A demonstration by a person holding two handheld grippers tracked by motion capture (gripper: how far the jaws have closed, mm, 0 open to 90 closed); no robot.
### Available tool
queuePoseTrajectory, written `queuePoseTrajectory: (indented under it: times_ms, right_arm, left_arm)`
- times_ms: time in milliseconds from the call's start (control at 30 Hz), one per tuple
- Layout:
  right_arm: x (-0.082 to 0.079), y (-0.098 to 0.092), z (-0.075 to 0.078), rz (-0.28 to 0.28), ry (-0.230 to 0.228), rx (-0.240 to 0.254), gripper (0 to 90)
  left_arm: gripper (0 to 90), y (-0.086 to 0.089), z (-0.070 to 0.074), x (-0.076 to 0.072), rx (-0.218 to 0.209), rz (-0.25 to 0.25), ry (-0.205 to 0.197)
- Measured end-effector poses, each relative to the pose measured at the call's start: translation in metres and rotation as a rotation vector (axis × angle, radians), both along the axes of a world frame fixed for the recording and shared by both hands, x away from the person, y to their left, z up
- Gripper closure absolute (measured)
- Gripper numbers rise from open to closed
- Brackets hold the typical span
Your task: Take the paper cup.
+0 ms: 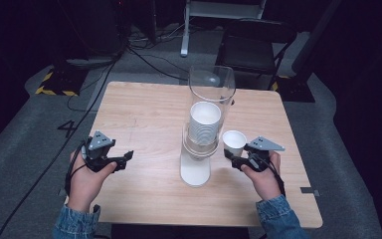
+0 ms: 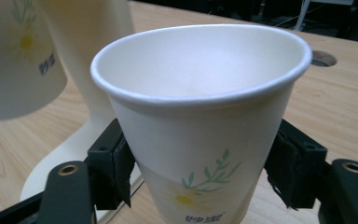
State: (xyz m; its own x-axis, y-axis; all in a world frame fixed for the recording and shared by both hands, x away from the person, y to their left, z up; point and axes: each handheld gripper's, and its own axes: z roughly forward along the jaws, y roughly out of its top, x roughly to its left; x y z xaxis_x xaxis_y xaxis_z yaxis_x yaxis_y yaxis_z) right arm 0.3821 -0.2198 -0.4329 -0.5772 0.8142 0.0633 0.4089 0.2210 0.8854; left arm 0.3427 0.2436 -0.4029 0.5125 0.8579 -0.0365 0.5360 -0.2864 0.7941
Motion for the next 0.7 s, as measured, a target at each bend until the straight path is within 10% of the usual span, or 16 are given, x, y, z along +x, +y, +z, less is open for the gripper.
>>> queuePoseTrajectory:
  times_ms: [367, 700]
  right_arm:
    - [0.014, -0.037, 0.016, -0.058, -0.034, 0.065, 32.4]
    - [0.035, -0.051, 0.006, -0.184, -0.065, -0.037, 32.1]
  left_arm:
    - [24.6, 0.002, -0.004, -0.003, 0.003, 0.012, 0.010]
    - [24.6, 0.008, -0.008, -0.009, 0.014, 0.028, 0.024]
